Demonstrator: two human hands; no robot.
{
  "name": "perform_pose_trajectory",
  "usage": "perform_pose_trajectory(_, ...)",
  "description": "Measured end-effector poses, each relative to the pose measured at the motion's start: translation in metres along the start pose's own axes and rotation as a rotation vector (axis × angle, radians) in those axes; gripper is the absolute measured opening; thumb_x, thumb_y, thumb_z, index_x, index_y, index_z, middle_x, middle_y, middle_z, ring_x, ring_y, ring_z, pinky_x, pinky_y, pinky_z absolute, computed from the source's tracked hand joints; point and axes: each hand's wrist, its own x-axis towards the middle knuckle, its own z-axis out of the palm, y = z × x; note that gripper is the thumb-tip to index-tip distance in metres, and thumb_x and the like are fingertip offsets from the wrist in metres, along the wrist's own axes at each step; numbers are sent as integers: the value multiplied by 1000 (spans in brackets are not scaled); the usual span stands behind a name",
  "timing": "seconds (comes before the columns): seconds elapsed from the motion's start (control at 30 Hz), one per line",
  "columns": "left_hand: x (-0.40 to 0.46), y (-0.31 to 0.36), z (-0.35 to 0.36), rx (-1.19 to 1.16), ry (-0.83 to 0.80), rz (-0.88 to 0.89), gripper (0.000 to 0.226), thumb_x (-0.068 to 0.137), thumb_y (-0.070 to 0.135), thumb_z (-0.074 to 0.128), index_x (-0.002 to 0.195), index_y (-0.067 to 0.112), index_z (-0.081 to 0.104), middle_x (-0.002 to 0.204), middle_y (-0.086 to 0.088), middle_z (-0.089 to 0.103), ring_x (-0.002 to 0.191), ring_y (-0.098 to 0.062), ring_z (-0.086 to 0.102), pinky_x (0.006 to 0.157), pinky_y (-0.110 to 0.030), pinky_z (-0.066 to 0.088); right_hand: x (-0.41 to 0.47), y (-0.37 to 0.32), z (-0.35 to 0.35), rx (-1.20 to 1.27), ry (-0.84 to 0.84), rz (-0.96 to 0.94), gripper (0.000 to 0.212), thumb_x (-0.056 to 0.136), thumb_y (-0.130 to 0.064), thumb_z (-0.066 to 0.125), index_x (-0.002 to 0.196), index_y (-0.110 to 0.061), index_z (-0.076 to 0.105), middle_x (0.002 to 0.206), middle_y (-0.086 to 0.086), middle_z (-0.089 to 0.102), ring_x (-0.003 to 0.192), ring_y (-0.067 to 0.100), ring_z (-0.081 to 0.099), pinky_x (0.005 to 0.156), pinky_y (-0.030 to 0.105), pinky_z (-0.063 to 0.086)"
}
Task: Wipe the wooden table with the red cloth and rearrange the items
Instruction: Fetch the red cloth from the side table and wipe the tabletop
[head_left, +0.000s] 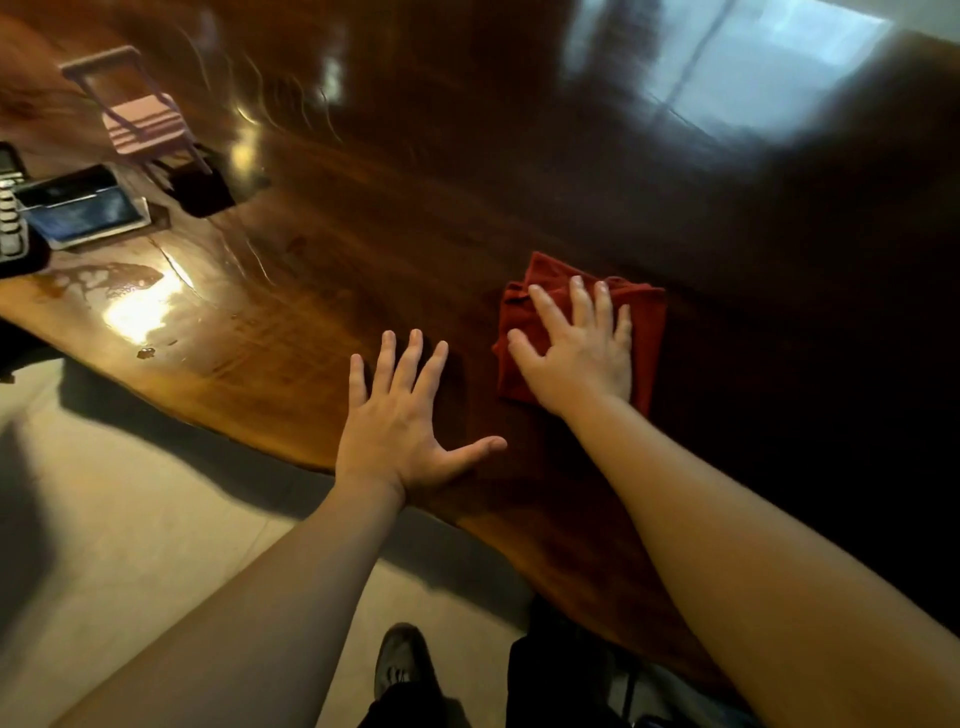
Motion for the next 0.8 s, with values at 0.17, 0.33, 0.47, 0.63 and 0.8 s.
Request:
perform_pose_trajectory(0.17, -1, -1, 1, -31, 1, -7, 123, 68, 102, 24, 161, 22, 14, 169, -6, 15, 155, -27, -1, 122, -59, 0, -50, -32, 18, 22, 36, -199, 71, 89, -75, 27, 153, -45, 22, 165, 8, 20, 152, 31, 3, 120, 54, 0)
perform_pose_trajectory(0.33, -2, -4, 0, -30, -14, 31, 120, 69, 102, 18, 161, 24, 16, 168, -9, 15, 155, -30, 0, 122, -60, 0, -104, -19, 27, 68, 27, -325, 72, 90, -76, 30, 154, -47, 16, 166, 4, 17, 153, 28, 0, 120, 55, 0)
perform_pose_trajectory(0.47, -2, -4, -1, -13, -20, 41, 114, 71, 100, 13, 159, 28, 24, 168, -10, 15, 155, -31, -1, 121, -61, 0, -138, 2, 23, 100, -12, -324, 70, 91, -77, 28, 154, -49, 18, 166, 1, 18, 153, 26, 1, 120, 57, 8)
perform_pose_trajectory(0.63, -2, -1, -1, 3, -25, 37, 111, 73, 99, 14, 158, 29, 29, 168, -10, 16, 155, -32, 1, 121, -61, 0, -171, 40, 18, 94, -44, -270, 68, 92, -78, 27, 154, -51, 18, 166, -2, 17, 153, 21, -4, 120, 52, 0)
perform_pose_trajectory(0.8, -2, -2, -2, 10, -30, 36, 108, 75, 97, 16, 158, 29, 29, 168, -10, 16, 155, -33, 2, 121, -61, 1, -187, 79, 14, 80, -41, -163, 68, 91, -79, 29, 153, -52, 19, 166, -4, 19, 153, 18, -2, 121, 47, -3)
